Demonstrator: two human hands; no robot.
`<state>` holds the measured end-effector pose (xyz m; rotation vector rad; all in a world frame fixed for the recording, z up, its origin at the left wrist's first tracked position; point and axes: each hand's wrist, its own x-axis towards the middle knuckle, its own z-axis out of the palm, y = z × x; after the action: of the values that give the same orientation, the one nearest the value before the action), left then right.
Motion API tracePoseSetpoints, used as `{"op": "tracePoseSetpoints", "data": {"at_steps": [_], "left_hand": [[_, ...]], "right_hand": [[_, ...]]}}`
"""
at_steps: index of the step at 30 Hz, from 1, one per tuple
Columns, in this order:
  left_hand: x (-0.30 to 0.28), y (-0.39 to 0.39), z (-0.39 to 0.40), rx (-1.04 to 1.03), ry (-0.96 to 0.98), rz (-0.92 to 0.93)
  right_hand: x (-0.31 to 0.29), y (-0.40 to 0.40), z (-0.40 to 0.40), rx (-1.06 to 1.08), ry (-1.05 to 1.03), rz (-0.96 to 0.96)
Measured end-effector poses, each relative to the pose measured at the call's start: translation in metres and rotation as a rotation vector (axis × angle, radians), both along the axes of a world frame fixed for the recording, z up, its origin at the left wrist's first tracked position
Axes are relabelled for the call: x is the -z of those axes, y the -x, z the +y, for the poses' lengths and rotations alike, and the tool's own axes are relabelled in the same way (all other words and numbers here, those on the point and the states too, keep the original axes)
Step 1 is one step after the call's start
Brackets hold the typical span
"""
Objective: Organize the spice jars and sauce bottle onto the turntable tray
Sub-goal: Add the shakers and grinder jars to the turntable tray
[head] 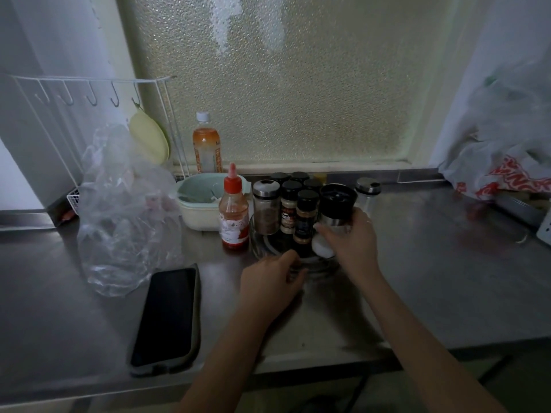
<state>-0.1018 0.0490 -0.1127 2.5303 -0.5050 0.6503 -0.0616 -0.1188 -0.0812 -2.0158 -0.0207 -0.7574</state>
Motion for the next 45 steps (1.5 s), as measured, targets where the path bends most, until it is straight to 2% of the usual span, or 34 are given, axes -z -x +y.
{"op": "tracePoseSetpoints", "data": {"at_steps": [3, 6, 10, 13, 20, 26, 32, 35, 40, 45], "left_hand": [[-0.001, 0.000, 0.002, -0.106, 0.078, 0.028], [-0.002, -0.001, 0.001, -0.124, 0.110, 0.058], [-0.002, 0.001, 0.000, 0.066, 0.098, 0.097], [-0.004, 0.004, -0.001, 0.164, 0.036, 0.121], [-0.003, 0.002, 0.000, -0.048, 0.051, 0.000], [-0.001, 0.001, -0.003, 0.000, 0.014, -0.020], [0.000, 0.000, -0.004, -0.008, 0.009, -0.025], [0.000, 0.000, -0.003, -0.001, 0.008, -0.024], [-0.002, 0.002, -0.003, 0.012, 0.001, -0.026], [-0.003, 0.003, -0.003, 0.021, -0.009, -0.040]], "right_hand": [[-0.008, -0.005, -0.012, -0.036, -0.207, 0.022], [-0.014, -0.023, -0.032, 0.057, -0.334, 0.015], [-0.011, -0.052, -0.056, 0.118, -0.189, 0.099], [-0.007, -0.070, -0.061, 0.113, -0.174, 0.194], [0.003, -0.096, -0.065, 0.208, -0.161, 0.286], [0.009, -0.076, -0.063, 0.298, -0.163, 0.152], [-0.009, -0.017, -0.047, 0.322, -0.383, -0.197], [-0.016, 0.004, -0.031, 0.224, -0.351, -0.262], [-0.012, 0.008, -0.005, 0.025, -0.192, -0.089], [-0.001, 0.003, 0.008, 0.017, -0.016, 0.014]]}}
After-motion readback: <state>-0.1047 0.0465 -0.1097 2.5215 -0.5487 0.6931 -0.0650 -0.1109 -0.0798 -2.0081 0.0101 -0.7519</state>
